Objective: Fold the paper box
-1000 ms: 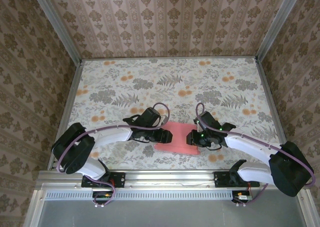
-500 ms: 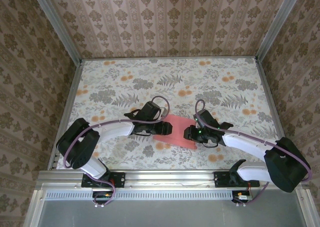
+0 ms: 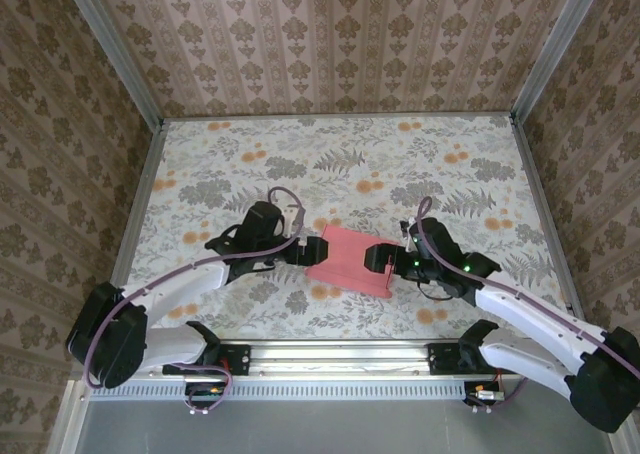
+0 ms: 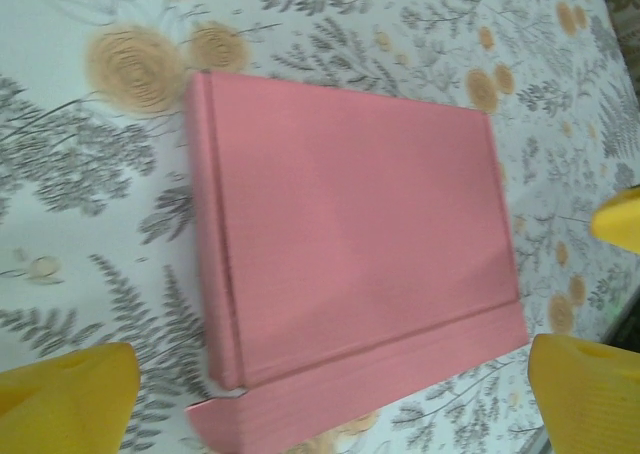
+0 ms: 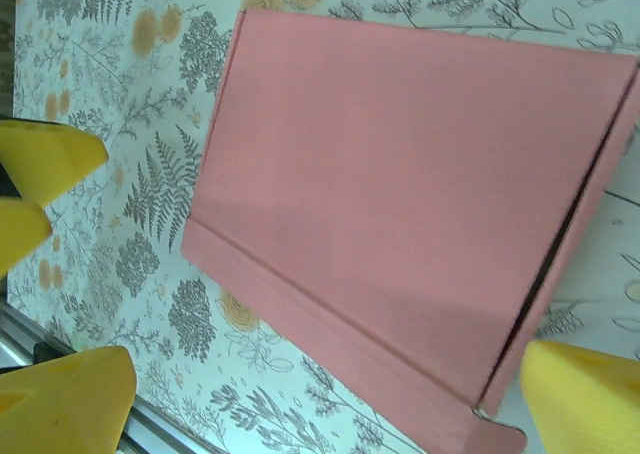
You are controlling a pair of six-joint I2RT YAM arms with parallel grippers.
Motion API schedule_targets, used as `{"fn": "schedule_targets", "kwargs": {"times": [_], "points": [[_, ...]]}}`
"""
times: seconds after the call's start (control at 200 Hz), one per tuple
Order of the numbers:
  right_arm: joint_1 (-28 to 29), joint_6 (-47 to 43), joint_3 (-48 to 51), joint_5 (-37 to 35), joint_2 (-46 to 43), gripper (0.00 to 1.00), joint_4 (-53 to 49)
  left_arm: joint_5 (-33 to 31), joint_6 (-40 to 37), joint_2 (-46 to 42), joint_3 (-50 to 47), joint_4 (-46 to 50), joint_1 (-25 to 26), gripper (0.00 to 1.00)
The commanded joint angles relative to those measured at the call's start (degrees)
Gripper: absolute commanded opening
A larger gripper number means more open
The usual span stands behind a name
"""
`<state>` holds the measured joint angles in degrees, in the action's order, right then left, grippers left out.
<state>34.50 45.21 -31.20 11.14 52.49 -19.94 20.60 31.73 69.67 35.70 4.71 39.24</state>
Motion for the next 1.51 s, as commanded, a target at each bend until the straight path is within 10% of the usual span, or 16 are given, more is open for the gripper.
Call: {"fn": "schedule_targets", "kwargs": {"times": [0.0,0.72,1.5], "points": [[-0.19,1.33,2.72,1.38,-1.33,1.0,-2.92,3.96,-2.77,-0.55,-1.33,0.64,-1.92,1.0],[-0.2,3.19,6.72,4.65,8.87,1.0,9.69,11.3,-3.08,17.19,3.85,-6.47,0.95,1.0],[-1.85,1.54,-1.3,3.48,-0.77,1.0,0.13,11.36,0.08,3.63,4.46,-2.07,2.6,1.0]]}}
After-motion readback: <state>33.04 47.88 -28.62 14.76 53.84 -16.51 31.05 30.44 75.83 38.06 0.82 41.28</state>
